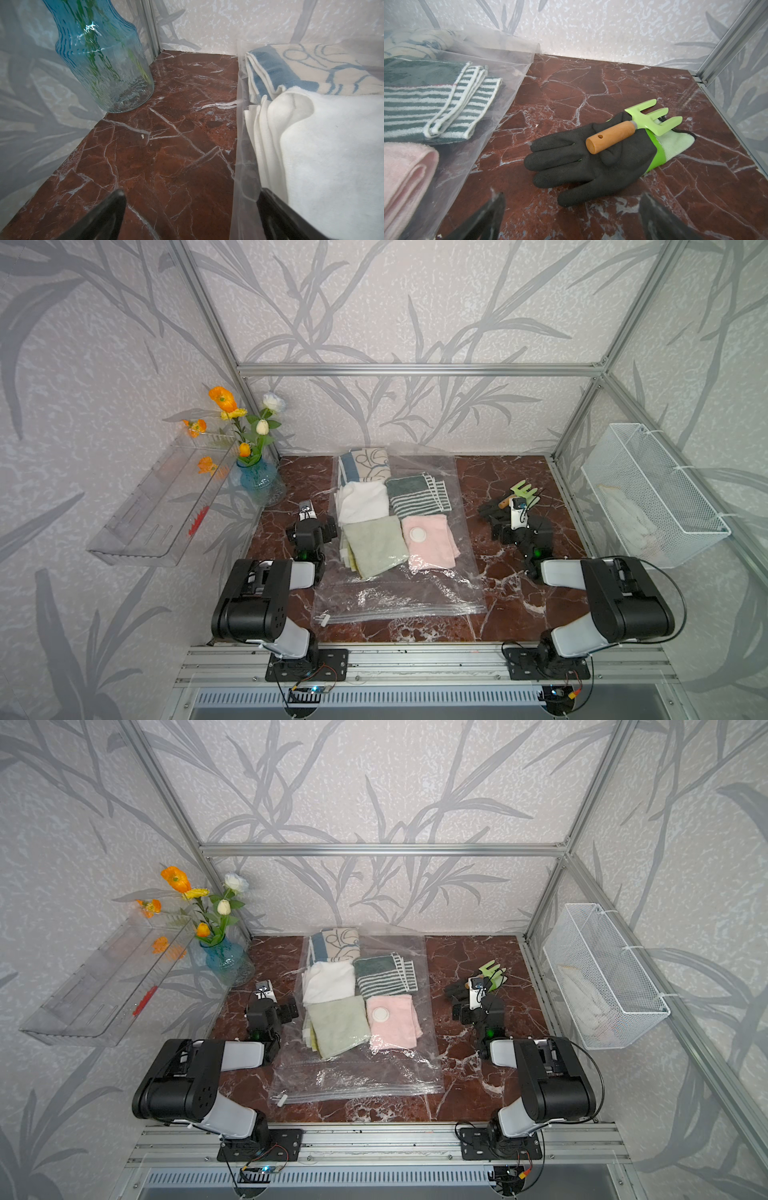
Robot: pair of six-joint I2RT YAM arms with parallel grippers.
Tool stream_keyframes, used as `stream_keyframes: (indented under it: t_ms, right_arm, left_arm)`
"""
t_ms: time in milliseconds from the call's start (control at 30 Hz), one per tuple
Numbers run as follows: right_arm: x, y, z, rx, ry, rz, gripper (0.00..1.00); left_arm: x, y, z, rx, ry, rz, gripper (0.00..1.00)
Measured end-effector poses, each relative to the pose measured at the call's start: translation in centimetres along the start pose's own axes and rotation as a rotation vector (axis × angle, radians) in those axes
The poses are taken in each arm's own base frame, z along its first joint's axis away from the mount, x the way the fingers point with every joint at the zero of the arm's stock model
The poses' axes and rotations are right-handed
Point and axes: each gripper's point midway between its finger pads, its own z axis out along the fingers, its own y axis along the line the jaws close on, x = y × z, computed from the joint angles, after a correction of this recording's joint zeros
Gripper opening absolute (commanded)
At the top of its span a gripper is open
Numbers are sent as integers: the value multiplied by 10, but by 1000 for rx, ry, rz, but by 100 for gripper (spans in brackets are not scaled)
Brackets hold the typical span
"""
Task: Place the folded towel into the vacuum bag
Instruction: Reset both arms
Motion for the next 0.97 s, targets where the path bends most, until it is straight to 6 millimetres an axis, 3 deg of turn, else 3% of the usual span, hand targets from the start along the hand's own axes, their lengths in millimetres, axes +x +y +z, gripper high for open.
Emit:
stream_keyframes:
  t_ms: [967]
  right_arm:
    - [0,0,0,0,0,0,99]
  left_arm:
    - [1,-2,0,13,2,1,100]
